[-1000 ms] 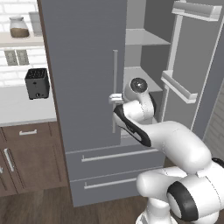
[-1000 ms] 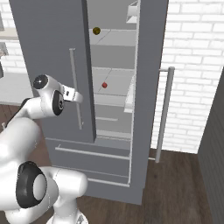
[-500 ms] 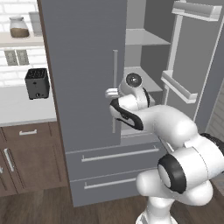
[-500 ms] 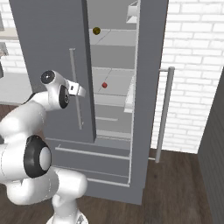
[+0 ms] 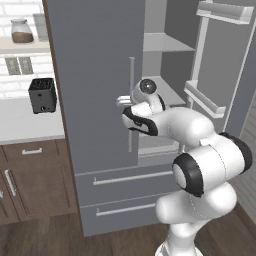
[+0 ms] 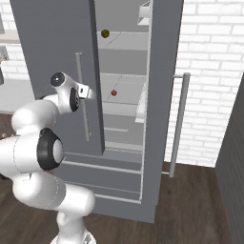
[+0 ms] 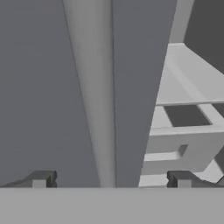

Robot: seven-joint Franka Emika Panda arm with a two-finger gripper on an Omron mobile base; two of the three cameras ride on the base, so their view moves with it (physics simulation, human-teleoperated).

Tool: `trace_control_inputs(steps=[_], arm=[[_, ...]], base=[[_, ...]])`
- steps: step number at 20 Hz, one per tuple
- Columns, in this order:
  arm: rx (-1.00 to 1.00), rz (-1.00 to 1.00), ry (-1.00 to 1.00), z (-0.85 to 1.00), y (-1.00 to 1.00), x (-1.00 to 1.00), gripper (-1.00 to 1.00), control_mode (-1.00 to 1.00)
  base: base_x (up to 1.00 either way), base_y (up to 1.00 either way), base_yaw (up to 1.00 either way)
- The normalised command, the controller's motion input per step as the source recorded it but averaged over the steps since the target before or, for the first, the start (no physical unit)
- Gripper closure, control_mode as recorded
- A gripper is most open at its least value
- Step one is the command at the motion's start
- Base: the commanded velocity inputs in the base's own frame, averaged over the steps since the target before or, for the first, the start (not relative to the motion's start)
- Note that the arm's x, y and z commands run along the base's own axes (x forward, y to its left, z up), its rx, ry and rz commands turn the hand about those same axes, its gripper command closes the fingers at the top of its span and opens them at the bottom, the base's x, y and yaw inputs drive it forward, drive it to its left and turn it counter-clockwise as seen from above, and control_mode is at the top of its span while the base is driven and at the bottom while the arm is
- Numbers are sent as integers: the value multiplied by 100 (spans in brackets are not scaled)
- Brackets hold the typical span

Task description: Take the strawberry from the fridge and place it on top of the pancake, located on the dining counter.

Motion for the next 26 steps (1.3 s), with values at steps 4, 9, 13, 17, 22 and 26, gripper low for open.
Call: trace_control_inputs(steps=[4,9,13,17,22,26], arm=[[0,2,-3,0,1,46,-100,-100],[0,1,-2,0,11,41,-100,-100],[0,0,0,0,10,27,-100,-100],[0,0,-3,0,5,23,-100,-100],[0,0,-3,-1,11,41,100,-100],[0,1,-1,0,27,27,100,-100]], base=[[0,0,0],[0,0,0],[0,0,0],[0,0,0],[0,0,0],[0,0,0]])
